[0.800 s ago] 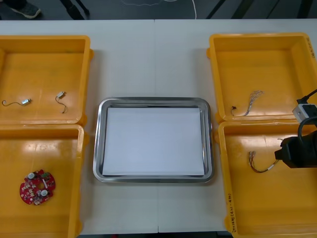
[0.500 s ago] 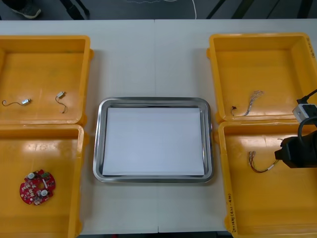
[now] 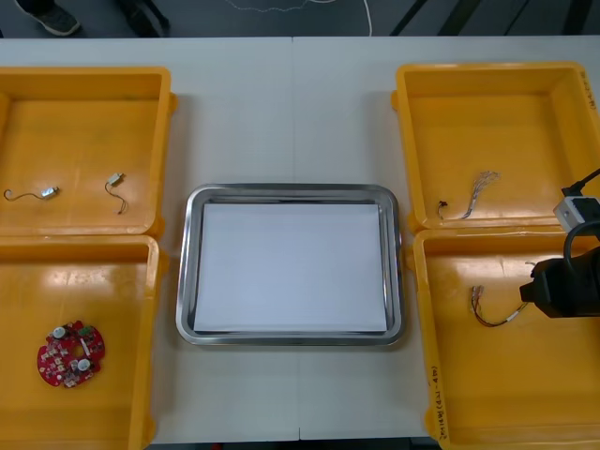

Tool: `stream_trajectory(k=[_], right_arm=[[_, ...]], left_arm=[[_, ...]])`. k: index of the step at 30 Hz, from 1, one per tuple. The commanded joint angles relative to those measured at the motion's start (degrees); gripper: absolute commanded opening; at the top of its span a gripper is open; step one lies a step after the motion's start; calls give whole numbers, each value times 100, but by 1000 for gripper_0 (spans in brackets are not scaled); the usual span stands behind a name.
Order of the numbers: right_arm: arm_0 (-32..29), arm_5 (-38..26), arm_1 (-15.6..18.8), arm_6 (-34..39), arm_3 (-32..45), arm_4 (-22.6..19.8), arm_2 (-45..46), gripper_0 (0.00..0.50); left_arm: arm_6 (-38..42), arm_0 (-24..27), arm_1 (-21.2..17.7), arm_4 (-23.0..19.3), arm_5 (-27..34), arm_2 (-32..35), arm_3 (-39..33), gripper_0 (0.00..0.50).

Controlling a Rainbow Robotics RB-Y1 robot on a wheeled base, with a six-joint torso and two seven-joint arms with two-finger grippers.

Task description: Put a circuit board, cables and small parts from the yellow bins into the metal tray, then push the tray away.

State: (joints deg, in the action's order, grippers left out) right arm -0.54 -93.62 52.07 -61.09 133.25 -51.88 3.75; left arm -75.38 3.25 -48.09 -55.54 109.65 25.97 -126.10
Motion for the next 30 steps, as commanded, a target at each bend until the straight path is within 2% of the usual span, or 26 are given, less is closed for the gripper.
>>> stream_trajectory(k=[1,30], right_arm=[[-78,45,190,115,34,46,179,500],[-78,45,190,115,34,46,179,500]], left_arm=[[-258,-105,-254,-36,35,163,-160,500],[-258,-105,-254,-36,35,163,-160,500]])
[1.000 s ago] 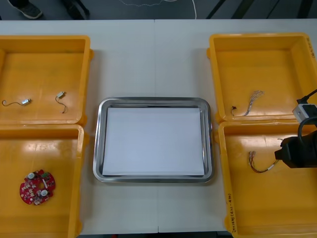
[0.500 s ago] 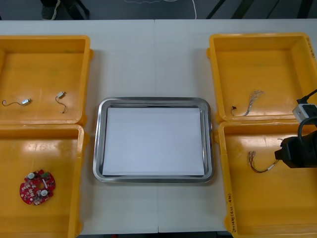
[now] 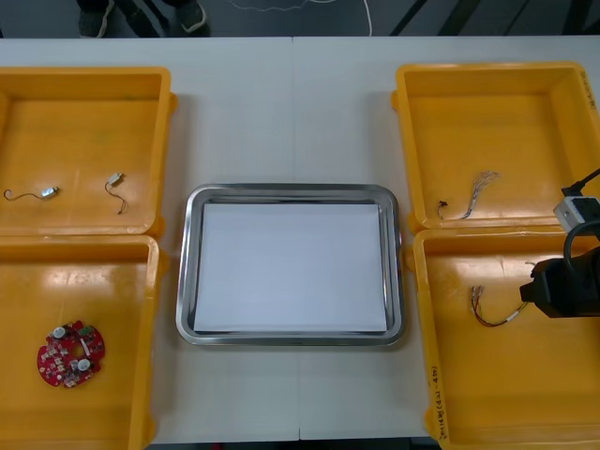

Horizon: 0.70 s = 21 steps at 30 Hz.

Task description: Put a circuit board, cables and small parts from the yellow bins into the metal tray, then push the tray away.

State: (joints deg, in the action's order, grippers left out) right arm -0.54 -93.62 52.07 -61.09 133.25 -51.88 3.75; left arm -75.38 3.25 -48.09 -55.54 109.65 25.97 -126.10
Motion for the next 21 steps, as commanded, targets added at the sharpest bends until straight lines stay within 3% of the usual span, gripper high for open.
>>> stream_trajectory(k=[1,21], right_arm=[[-78,45,190,115,34,46,179,500],[-78,45,190,115,34,46,179,500]], left_arm=[[-258,-105,-254,-36,35,163,-160,500],[-258,-105,-254,-36,35,163,-160,500]])
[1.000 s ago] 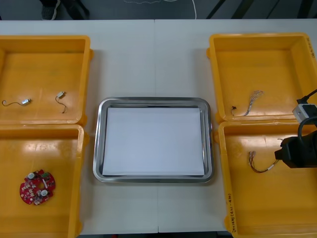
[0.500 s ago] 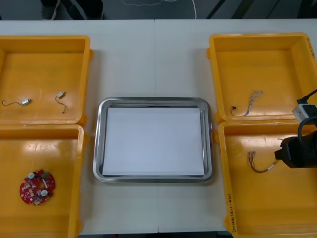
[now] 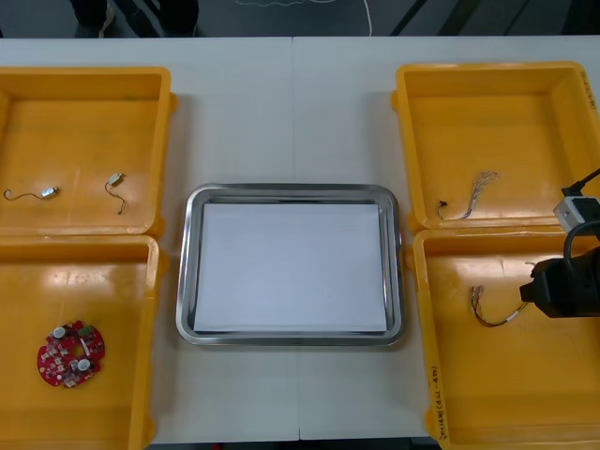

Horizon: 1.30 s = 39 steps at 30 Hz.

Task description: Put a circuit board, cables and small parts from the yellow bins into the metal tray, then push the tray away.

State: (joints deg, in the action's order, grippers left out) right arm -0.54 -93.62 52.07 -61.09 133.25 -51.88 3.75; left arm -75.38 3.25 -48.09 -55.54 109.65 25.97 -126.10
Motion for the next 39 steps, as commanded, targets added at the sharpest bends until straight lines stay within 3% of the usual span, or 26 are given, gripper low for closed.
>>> stream_trajectory(k=[1,39], right_arm=[[-78,45,190,115,34,46,179,500],[-78,45,190,115,34,46,179,500]], left_arm=[[-258,-105,-254,-36,35,163,-160,500],[-258,-105,-254,-36,35,163,-160,500]])
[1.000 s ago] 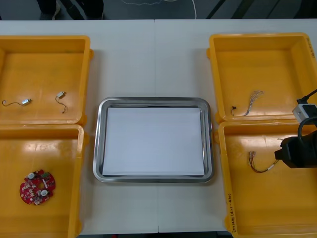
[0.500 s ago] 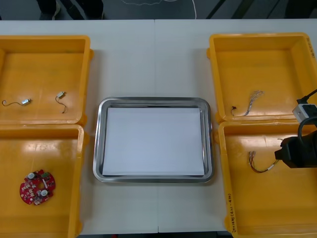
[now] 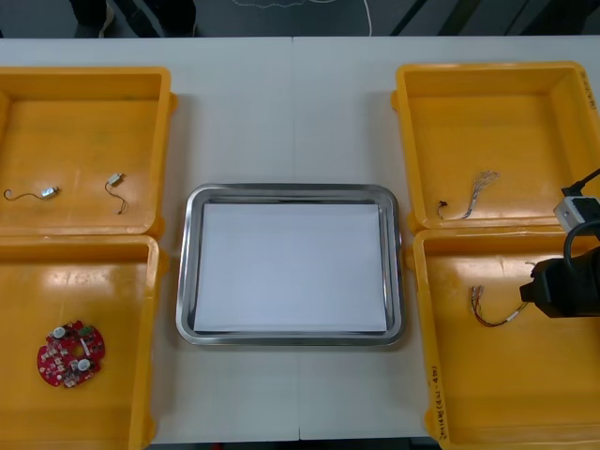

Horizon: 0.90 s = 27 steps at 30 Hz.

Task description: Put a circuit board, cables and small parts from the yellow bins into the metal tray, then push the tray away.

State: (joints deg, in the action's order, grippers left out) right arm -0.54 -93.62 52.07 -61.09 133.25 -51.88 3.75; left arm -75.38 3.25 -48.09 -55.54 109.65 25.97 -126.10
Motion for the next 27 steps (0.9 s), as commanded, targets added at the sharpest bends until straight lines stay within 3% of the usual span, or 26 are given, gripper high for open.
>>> stream_trajectory(k=[1,23,25,27], right_arm=[[-78,45,190,115,34,46,179,500],[-78,45,190,115,34,46,179,500],[-78,45,190,115,34,46,179,500],[-78,45,190,115,34,46,179,500]], left_arm=[[-258,-105,-254,-36,35,163,-160,500],[-258,-105,-254,-36,35,163,-160,500],[-258,-272,-201,-106,35,13,-81,500],[-258,-272,-333,-159,35,-66,-72,500]])
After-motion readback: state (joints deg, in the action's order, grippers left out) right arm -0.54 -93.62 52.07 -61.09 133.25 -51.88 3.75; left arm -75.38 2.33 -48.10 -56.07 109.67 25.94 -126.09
